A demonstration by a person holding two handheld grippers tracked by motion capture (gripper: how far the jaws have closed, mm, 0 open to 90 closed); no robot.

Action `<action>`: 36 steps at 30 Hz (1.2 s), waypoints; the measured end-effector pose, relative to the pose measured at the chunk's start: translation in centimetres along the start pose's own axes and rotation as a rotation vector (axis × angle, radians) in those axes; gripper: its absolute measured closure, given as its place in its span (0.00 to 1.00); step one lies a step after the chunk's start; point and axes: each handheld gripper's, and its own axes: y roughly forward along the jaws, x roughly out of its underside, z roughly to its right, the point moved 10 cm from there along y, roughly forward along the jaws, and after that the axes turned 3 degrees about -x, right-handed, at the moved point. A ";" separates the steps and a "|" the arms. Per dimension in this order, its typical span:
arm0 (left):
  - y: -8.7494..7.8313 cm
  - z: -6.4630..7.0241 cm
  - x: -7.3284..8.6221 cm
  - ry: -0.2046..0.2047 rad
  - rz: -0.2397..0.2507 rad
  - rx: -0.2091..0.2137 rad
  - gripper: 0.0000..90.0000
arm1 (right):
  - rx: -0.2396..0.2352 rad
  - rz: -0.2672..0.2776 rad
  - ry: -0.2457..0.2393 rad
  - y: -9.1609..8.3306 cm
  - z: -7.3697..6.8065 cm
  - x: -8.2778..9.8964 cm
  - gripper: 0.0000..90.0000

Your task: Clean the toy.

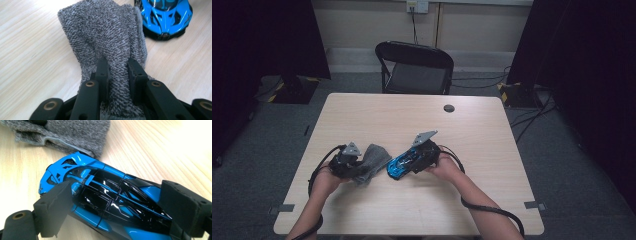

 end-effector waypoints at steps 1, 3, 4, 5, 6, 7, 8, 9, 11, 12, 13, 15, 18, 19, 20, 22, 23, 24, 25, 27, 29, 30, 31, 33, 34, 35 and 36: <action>-0.2 -0.1 0.1 -0.005 0.002 -0.002 0.82 | 0.000 0.000 0.001 0.0 0.0 0.0 0.13; -0.8 -0.5 0.2 -0.013 0.010 -0.015 0.81 | 0.000 0.001 0.003 0.0 0.0 0.0 0.13; -1.0 -0.7 0.2 -0.020 0.014 -0.019 0.81 | 0.001 0.003 0.003 0.0 0.0 0.0 0.13; -1.3 -0.9 0.2 -0.022 0.017 -0.026 0.81 | 0.001 0.004 0.004 0.0 0.0 0.0 0.13; -1.5 -1.2 0.2 -0.021 0.020 -0.035 0.81 | 0.001 0.005 0.003 0.0 0.0 0.0 0.13; -1.8 -1.4 0.0 -0.028 0.029 -0.041 0.81 | 0.002 0.005 0.003 0.0 0.0 0.0 0.13; -2.0 -1.5 -0.1 -0.037 0.037 -0.042 0.81 | 0.002 0.003 0.005 0.0 -0.1 0.0 0.13; -2.1 -1.7 -0.3 -0.040 0.043 -0.048 0.81 | 0.000 0.001 0.001 0.0 -0.1 0.0 0.13; -2.3 -2.1 -0.7 -0.043 0.054 -0.054 0.81 | 0.000 -0.003 -0.002 0.0 0.0 0.0 0.13; -2.3 -2.1 -0.7 -0.043 0.054 -0.054 0.81 | 0.000 -0.003 -0.002 0.0 0.0 0.0 0.13; -2.2 -2.4 -1.3 -0.051 0.069 -0.058 0.81 | 0.000 -0.001 -0.001 0.0 -0.1 0.0 0.13; -2.0 -2.5 -1.9 -0.060 0.081 -0.058 0.81 | 0.001 0.003 0.002 0.0 -0.1 0.0 0.13; -1.4 -2.5 -2.8 -0.056 0.083 -0.052 0.81 | 0.001 0.003 0.002 0.0 -0.1 0.0 0.13; -1.2 -2.5 -3.1 -0.057 0.085 -0.046 0.81 | 0.001 0.003 0.002 0.0 -0.1 0.0 0.13; -1.0 -2.5 -3.4 -0.052 0.086 -0.045 0.81 | 0.000 0.003 0.002 0.0 -0.1 0.0 0.13; -0.6 -2.5 -4.0 -0.049 0.090 -0.040 0.81 | 0.001 0.005 0.001 0.0 -0.1 0.0 0.13; -0.5 -2.5 -4.3 -0.048 0.090 -0.035 0.81 | 0.002 0.005 0.002 0.0 -0.1 0.0 0.13; -0.3 -2.5 -4.6 -0.046 0.093 -0.035 0.81 | 0.002 0.006 0.002 0.0 -0.1 0.0 0.13; -0.2 -2.5 -4.9 -0.049 0.096 -0.032 0.81 | 0.001 0.006 0.002 0.0 -0.1 0.0 0.13; 0.1 -2.5 -5.4 -0.049 0.098 -0.034 0.81 | 0.001 0.006 0.002 0.0 -0.1 0.0 0.13; 0.3 -2.6 -5.9 -0.047 0.100 -0.038 0.81 | 0.000 0.005 0.002 0.0 -0.1 0.0 0.13; 0.5 -2.7 -6.2 -0.048 0.102 -0.040 0.81 | 0.000 0.006 0.002 0.0 -0.1 0.0 0.13; 0.6 -2.7 -6.4 -0.047 0.104 -0.042 0.81 | 0.000 0.006 0.003 0.0 -0.1 0.0 0.13; 0.8 -2.9 -7.0 -0.048 0.110 -0.048 0.81 | 0.000 0.007 0.002 0.0 -0.1 0.0 0.13; 0.9 -2.9 -7.2 -0.048 0.112 -0.046 0.81 | 0.000 0.007 0.001 0.0 -0.1 0.0 0.13; 1.1 -2.9 -7.4 -0.050 0.111 -0.048 0.81 | 0.000 0.007 0.002 0.0 -0.1 0.0 0.13; 1.3 -2.9 -7.7 -0.052 0.115 -0.051 0.81 | 0.000 0.006 0.003 0.0 -0.1 0.0 0.13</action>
